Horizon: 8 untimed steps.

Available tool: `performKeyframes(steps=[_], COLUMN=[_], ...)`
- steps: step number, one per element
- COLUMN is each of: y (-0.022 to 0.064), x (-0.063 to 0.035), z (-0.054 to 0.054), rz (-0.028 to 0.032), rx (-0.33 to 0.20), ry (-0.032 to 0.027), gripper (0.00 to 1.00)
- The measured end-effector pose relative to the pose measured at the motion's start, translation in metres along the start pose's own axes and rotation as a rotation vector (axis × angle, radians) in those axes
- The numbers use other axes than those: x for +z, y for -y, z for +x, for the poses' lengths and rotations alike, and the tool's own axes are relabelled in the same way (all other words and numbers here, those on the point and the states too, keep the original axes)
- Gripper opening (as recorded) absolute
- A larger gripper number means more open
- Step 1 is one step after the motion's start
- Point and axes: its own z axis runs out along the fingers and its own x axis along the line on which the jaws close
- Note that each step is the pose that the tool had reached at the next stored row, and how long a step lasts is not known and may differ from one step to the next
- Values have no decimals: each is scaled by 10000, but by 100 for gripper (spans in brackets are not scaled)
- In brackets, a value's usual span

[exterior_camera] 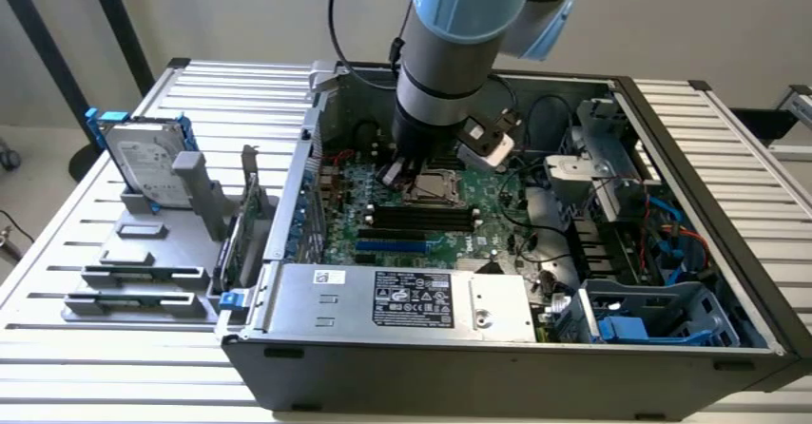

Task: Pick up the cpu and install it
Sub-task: 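Install the first cpu locking lever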

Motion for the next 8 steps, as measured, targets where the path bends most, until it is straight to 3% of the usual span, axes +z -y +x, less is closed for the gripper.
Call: performKeyframes(steps=[8], y=[33], x=[123], z=[-30], rz=[-30], rx=[154], ry=[-41], gripper=[11])
